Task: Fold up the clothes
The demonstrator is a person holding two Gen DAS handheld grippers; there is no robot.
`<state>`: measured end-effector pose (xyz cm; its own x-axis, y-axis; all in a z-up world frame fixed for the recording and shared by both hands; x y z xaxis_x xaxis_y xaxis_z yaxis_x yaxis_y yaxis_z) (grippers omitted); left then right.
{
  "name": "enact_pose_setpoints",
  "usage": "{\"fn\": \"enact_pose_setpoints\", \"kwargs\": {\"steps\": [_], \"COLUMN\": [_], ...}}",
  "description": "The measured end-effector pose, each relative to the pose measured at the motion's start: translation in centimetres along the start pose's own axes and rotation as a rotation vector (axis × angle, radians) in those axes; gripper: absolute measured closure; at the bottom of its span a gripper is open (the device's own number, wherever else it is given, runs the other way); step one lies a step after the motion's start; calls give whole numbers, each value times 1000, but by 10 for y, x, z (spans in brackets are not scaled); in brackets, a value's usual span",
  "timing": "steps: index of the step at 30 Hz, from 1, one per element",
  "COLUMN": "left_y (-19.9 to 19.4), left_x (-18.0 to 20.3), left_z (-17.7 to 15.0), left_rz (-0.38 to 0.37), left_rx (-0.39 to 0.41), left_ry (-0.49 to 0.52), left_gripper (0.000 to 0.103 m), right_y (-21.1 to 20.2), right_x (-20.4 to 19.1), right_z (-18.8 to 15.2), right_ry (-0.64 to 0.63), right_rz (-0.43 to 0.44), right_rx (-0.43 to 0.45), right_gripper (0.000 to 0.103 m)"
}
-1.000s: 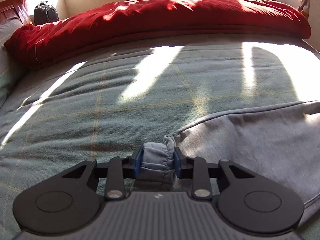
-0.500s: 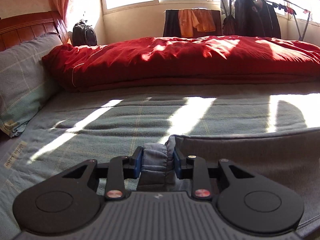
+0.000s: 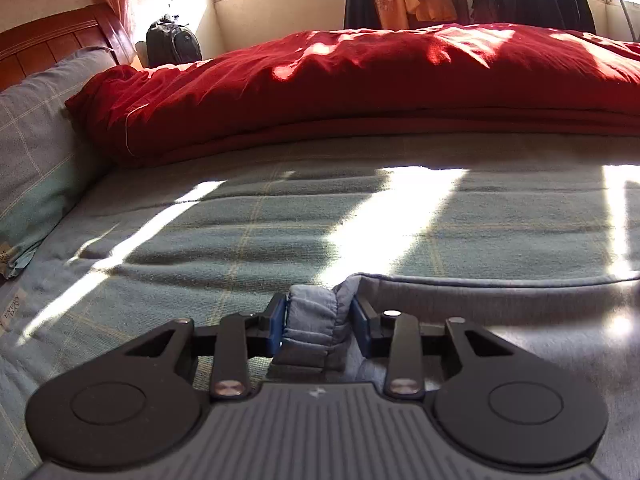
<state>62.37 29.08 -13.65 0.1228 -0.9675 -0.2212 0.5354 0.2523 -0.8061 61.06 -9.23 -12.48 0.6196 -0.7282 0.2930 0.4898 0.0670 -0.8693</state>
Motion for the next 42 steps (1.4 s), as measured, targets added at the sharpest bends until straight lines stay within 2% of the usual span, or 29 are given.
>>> {"fn": "enact_pose_setpoints", "kwargs": {"steps": [2, 4, 9, 11, 12, 14, 18, 21, 27, 30, 31, 32, 38, 42], "left_y": [7, 0, -37, -53, -58, -59, -44, -31, -24, -28, -29, -31, -36, -34], "left_x": [1, -2, -31, -45, -52, -62, -64, -66, -64, -53, -50, -46, -48, -53], "left_z": [-5, -8, -5, -5, -8, -21, -59, -78, -75, -73, -73, -73, -71, -72], "left_rz": [29, 29, -48, -75, -97, -151, -214, -264, -298, -221, -201, -182, -130, -113], "left_rx": [-35, -16, 11, 25, 12, -86, -231, -258, -201, -187, -181, -176, -175, -191], "left_ry": [9, 4, -92, -145, -183, -272, -351, -417, -493, -425, -407, -381, -363, -380], "left_gripper": [54, 54, 49, 40, 38, 38, 38, 39, 36, 43, 65, 73, 78, 77], "right_y": [0, 1, -25, -38, -43, -57, -83, -101, -125, -130, -130, -130, -130, -133], "right_x": [1, 2, 5, 5, 5, 4, 2, 2, -5, -10, -10, -8, 11, 32], "right_z": [-1, -2, -3, -3, -3, -4, -5, -5, -7, -14, -17, -20, -38, -57], "right_ry": [14, 29, 81, 105, 111, 123, 137, 142, 100, 66, 66, 74, 128, 168], "right_rz": [5, 10, 80, 110, 122, 140, 157, 158, 128, 90, 77, 71, 48, 24], "right_rx": [3, 6, 53, 75, 80, 84, 80, 84, 81, 54, 39, 28, -6, -33], "right_gripper": [95, 91, 79, 78, 77, 73, 70, 69, 69, 69, 69, 69, 69, 69]}}
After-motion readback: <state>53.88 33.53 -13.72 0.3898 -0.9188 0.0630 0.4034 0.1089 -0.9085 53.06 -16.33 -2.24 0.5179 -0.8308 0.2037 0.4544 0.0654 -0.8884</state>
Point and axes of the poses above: each gripper's, at about its wrist camera, not at the fingertips, and y roughly the way its jaws point, x to its right, z to its top, the point moved 5 cm from there along y, roughly the way its jaws point, and after that the axes turned 14 degrees about -x, right-handed, at the moved point
